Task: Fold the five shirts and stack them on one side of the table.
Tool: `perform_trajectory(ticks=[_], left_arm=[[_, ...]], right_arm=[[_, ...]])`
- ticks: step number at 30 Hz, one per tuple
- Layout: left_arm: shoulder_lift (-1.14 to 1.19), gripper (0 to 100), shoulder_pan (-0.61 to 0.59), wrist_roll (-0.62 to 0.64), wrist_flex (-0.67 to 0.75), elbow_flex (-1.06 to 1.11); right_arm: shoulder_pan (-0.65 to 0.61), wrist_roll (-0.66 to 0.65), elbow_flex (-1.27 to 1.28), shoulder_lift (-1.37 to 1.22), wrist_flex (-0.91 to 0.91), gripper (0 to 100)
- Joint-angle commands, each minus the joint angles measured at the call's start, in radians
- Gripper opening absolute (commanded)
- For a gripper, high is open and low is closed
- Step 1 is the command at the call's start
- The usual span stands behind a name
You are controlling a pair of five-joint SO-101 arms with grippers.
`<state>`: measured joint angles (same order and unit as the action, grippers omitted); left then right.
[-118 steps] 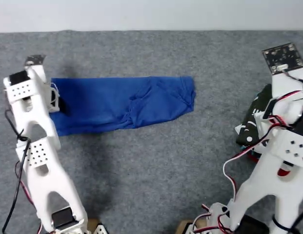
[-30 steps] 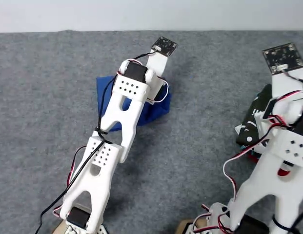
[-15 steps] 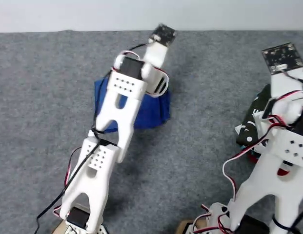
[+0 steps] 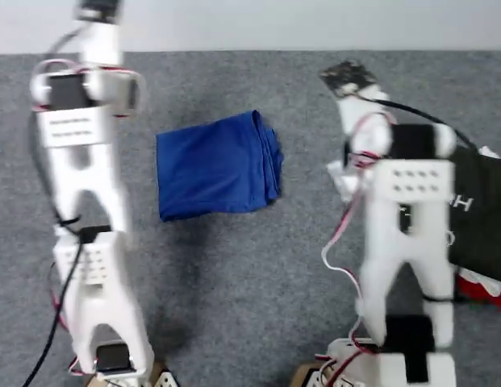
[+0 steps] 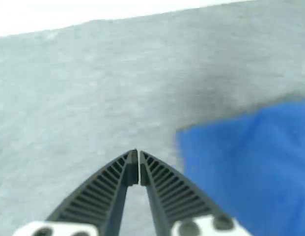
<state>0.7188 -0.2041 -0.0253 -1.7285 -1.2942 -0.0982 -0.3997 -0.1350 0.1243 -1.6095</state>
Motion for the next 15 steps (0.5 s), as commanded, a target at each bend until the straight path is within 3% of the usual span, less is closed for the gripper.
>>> perform_trajectory(ticks=[1, 8, 15], left_arm=[[-0.112, 0, -0.109, -0.015, -0.028, 0.067], [-0.213, 0, -0.238, -0.018, -0.026, 0.262], [-0.229, 0, -0.313, -0.018, -0.026, 0.309]], right_arm=[[-0.114, 0.094, -0.054, -0.073, 0.15, 0.9], [-0.306, 0.118, -0.054, -0.243, 0.386, 0.9], [-0.4, 0.117, -0.054, -0.421, 0.438, 0.9]])
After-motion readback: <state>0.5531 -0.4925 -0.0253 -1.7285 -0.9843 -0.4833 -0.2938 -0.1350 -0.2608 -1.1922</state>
